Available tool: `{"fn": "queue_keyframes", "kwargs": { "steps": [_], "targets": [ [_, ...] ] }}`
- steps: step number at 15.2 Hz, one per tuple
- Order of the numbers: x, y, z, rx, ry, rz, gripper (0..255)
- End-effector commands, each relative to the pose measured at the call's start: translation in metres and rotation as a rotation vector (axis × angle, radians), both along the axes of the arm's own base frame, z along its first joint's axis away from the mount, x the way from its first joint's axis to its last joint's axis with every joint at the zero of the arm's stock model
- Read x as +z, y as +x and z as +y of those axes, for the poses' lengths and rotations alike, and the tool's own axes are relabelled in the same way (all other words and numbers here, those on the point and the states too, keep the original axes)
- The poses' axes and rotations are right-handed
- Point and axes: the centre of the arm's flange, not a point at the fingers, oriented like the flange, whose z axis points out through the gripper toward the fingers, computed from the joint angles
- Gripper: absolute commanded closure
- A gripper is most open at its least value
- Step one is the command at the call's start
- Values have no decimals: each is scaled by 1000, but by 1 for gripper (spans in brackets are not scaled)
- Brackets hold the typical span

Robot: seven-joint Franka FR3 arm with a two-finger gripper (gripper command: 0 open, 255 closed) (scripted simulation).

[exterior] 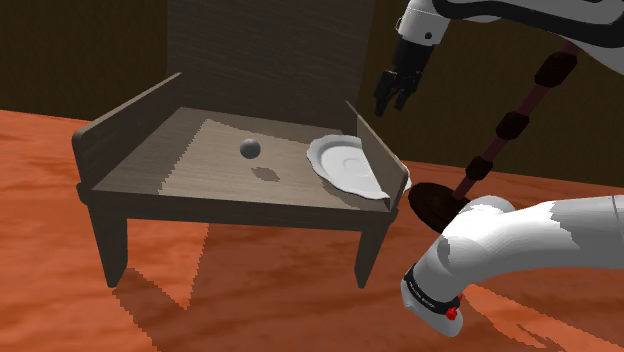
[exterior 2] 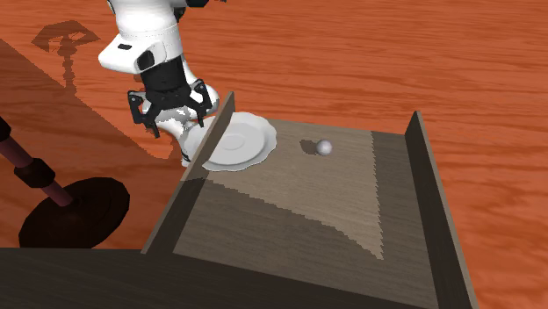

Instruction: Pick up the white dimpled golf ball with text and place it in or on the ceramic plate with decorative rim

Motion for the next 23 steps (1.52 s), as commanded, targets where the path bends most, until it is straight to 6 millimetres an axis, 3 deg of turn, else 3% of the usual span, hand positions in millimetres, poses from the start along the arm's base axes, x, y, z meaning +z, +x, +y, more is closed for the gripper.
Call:
{"fn": "queue_keyframes", "kwargs": {
  "steps": [1, 23],
  "targets": [
    [0, 0, 0, 0, 0, 0, 0],
    [-49, 89, 283, 26, -77, -11, 0]
  ]
}}
